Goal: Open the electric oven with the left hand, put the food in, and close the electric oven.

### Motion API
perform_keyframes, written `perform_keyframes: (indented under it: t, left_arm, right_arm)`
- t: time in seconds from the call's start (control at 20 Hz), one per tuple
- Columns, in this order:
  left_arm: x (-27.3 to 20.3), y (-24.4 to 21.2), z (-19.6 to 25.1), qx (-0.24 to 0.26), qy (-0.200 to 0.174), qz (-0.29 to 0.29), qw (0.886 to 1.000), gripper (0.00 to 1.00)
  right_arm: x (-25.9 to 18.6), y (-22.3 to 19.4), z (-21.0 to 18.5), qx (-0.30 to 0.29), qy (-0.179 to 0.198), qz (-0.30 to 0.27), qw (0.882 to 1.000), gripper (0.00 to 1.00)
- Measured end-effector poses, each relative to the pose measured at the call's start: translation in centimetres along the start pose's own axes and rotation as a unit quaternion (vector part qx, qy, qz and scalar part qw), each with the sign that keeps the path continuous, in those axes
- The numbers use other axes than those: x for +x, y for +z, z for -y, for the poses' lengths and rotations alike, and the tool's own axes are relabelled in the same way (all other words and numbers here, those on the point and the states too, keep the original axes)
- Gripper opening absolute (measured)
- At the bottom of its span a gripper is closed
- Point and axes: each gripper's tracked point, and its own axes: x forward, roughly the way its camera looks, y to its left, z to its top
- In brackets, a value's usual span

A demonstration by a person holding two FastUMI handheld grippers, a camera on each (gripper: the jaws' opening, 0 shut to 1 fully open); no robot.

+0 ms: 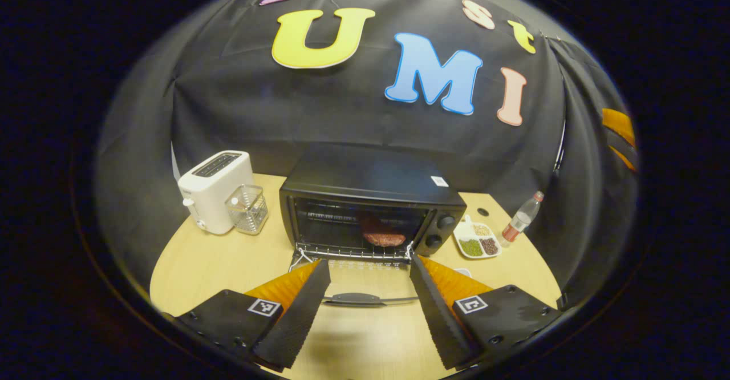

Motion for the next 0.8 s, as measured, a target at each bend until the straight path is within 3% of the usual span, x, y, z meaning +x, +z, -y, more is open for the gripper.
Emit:
perform_keyframes:
  t: [0.15, 0.25, 0.35, 0.4, 0.55, 0.8]
  left_arm:
    - [1.6, -3.0, -0.9, 0.007, 0.021, -0.037, 0.999, 0.92]
    - [2.6, -5.5, -1.4, 0.009, 0.028, -0.069, 0.997, 0.92]
    - [3.5, -7.7, -1.6, 0.014, 0.032, -0.099, 0.994, 0.99]
    - [4.0, -8.6, -1.6, 0.014, 0.033, -0.111, 0.993, 0.96]
    - [5.3, -11.3, -0.7, 0.009, 0.030, -0.142, 0.989, 0.99]
    - [7.5, -14.7, -1.3, 0.038, 0.042, -0.196, 0.979, 0.96]
  right_arm:
    - [0.1, -0.7, 1.2, 0.008, -0.006, -0.010, 1.000, 0.99]
    - [-0.1, -1.6, 2.1, 0.011, -0.012, -0.016, 1.000, 0.99]
    - [0.0, -2.3, 2.9, 0.011, -0.017, -0.022, 1.000, 0.99]
    - [0.0, -2.6, 3.3, 0.010, -0.021, -0.025, 0.999, 0.99]
    - [-0.3, -3.1, 4.9, 0.013, -0.036, -0.030, 0.999, 0.99]
    - [-0.1, -3.4, 6.1, 0.018, -0.051, -0.036, 0.998, 0.99]
